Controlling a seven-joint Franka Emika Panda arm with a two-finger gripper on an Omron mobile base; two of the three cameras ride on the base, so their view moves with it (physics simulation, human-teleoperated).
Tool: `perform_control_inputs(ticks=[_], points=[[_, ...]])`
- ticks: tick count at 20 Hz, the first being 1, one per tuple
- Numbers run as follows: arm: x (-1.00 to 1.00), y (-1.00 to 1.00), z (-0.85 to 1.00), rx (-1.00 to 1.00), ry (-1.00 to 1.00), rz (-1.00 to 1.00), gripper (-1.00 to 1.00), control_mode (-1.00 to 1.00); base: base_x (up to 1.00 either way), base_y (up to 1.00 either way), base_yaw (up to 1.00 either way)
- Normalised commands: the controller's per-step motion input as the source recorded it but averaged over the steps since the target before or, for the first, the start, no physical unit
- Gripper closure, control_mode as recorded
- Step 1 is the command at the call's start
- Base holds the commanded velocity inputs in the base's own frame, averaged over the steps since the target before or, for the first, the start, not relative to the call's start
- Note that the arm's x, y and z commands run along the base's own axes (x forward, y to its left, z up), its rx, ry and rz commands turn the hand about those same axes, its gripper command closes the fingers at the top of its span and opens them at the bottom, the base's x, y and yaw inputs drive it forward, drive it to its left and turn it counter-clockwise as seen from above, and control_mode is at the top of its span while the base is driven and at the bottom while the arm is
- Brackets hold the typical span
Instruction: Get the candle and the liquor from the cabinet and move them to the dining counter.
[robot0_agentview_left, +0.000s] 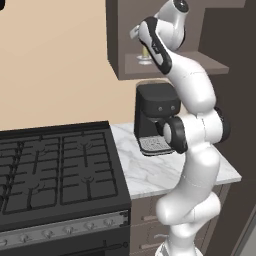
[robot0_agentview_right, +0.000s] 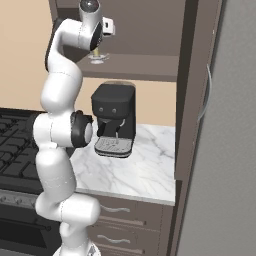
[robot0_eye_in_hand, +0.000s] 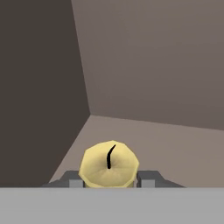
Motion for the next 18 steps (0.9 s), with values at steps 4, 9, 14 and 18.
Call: perform_control_inputs(ticks=[4,9,14,18], points=[[-0.68,0.00,-0.02,0.00,-0.03,-0.07,1.00,-1.00,0.00,0.00,0.00],[-0.86,-0.04,-0.15,0.00,-0.05,-0.03,1.00,-1.00,0.00,0.00,0.00],[-1.00,-0.18,-0.18,0.03,-0.06,-0.01,1.00,-1.00,0.00,0.00,0.00],[-1.00,-0.22,-0.16,0.05,-0.04,-0.02,1.00,-1.00,0.00,0.00,0.00]])
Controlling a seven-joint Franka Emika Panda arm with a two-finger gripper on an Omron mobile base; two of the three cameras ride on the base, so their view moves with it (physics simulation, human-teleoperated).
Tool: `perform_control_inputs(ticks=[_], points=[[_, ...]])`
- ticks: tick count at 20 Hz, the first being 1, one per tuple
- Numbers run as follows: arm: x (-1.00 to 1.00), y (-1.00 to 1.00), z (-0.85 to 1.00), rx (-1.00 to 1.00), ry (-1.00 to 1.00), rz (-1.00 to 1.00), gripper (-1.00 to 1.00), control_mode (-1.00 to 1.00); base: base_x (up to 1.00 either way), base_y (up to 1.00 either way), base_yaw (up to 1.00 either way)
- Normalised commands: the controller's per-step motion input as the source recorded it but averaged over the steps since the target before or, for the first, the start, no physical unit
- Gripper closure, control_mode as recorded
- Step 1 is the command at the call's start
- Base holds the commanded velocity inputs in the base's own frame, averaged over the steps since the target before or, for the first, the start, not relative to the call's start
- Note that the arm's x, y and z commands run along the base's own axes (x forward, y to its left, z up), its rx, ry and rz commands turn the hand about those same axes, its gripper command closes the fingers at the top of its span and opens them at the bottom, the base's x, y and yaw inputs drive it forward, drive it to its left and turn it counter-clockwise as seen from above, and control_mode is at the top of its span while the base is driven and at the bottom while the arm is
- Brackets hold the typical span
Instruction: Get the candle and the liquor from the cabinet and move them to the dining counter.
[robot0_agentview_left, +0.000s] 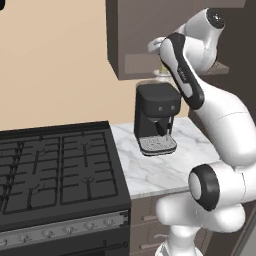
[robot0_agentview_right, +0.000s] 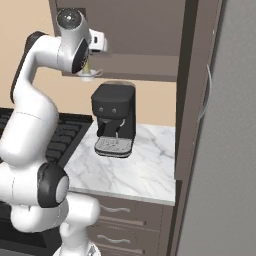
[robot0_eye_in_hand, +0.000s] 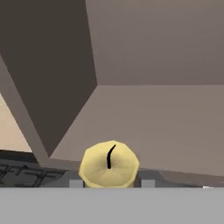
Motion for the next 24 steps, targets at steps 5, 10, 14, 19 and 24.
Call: perform_control_inputs(ticks=[5,10,14,19,24], points=[[-0.99,-0.15,-0.19,0.02,0.00,-0.02,1.00,-1.00,0.00,0.00,0.00],[-0.95,-0.03,-0.23,0.00,0.00,-0.01,1.00,-1.00,0.00,0.00,0.00],[-0.87,0.00,-0.26,0.00,0.00,-0.01,1.00,-1.00,0.00,0.00,0.00],[-0.79,0.00,-0.32,0.00,0.02,0.00,1.00,-1.00,0.00,0.00,0.00],[-0.73,-0.01,-0.34,0.00,0.03,0.00,1.00,-1.00,0.00,0.00,0.00]])
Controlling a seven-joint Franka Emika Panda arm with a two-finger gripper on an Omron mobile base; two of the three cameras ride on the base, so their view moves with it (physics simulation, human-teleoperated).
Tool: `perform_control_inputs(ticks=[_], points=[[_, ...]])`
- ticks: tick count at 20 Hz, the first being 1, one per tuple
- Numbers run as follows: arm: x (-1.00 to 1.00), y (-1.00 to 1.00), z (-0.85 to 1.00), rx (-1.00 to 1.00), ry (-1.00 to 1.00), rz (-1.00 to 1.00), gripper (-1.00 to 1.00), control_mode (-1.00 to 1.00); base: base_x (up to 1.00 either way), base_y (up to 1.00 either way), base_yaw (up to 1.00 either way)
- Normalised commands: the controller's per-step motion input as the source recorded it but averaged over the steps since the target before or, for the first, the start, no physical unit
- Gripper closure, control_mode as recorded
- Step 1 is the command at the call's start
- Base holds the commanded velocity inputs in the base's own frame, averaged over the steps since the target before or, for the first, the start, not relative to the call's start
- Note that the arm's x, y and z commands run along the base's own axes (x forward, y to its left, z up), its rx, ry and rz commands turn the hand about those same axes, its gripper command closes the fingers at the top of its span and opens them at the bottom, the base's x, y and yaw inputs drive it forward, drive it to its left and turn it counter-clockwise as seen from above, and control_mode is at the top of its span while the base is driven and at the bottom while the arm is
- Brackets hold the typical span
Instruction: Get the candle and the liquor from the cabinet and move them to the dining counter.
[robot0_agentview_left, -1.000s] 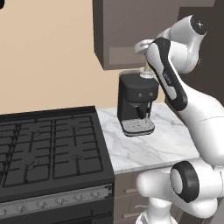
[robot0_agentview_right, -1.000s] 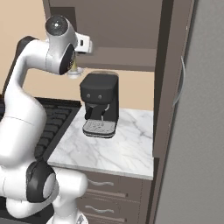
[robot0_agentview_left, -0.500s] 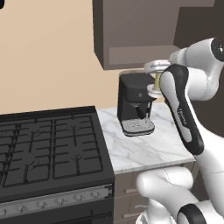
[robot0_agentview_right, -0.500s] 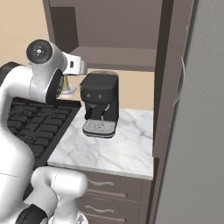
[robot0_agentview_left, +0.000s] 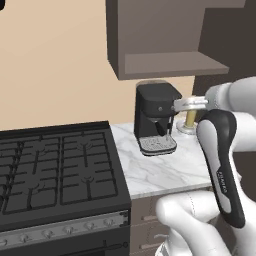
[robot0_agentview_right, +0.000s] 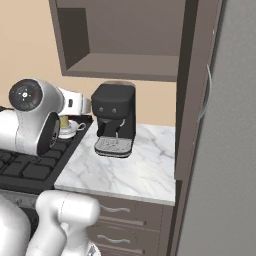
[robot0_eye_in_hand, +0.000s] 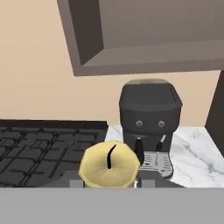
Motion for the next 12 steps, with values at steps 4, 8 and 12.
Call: perform_control_inputs(ticks=[4,8,12], points=[[-0.61,0.00,-0.23,0.00,0.02,0.00,1.00,-1.00,0.00,0.00,0.00],[-0.29,0.00,-0.11,0.00,0.02,0.00,1.00,-1.00,0.00,0.00,0.00],[-0.03,0.00,-0.01,0.00,0.00,0.00,1.00,-1.00,0.00,0.00,0.00]])
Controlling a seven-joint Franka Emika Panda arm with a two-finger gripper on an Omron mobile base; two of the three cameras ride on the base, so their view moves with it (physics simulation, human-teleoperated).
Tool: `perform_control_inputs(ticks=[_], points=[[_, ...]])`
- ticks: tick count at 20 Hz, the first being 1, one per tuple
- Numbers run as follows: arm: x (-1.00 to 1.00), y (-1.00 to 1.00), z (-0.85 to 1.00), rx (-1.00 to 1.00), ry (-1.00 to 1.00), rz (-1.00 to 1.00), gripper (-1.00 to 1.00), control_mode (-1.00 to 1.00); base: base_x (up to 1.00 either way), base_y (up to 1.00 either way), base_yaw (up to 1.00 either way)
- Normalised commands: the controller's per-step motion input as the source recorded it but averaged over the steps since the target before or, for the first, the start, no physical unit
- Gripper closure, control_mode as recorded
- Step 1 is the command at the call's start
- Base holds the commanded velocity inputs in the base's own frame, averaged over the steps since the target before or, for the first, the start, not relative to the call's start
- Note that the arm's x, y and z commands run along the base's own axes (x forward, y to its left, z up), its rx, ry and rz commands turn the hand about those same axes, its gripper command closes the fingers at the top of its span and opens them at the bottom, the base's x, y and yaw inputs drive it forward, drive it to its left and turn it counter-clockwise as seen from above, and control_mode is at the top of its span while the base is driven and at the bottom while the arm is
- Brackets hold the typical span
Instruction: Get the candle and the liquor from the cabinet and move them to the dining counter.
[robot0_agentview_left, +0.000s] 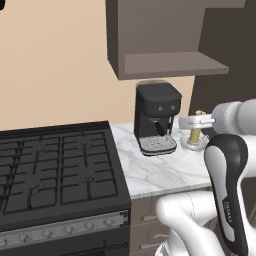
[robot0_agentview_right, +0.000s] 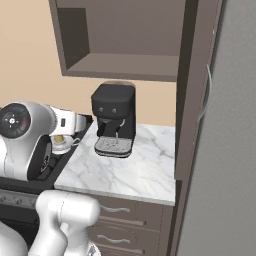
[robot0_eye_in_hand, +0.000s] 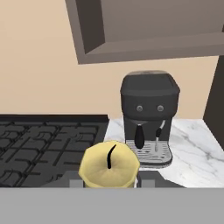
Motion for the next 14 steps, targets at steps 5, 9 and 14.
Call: perform_control_inputs(ticks=[5,9,14], points=[[0.00,0.00,0.00,0.00,0.00,0.00,1.00,-1.00,0.00,0.00,0.00],[0.00,0.00,0.00,0.00,0.00,0.00,1.00,-1.00,0.00,0.00,0.00],[-0.07,0.00,-0.02,0.00,0.00,0.00,1.00,1.00,-0.38,0.18,0.00]])
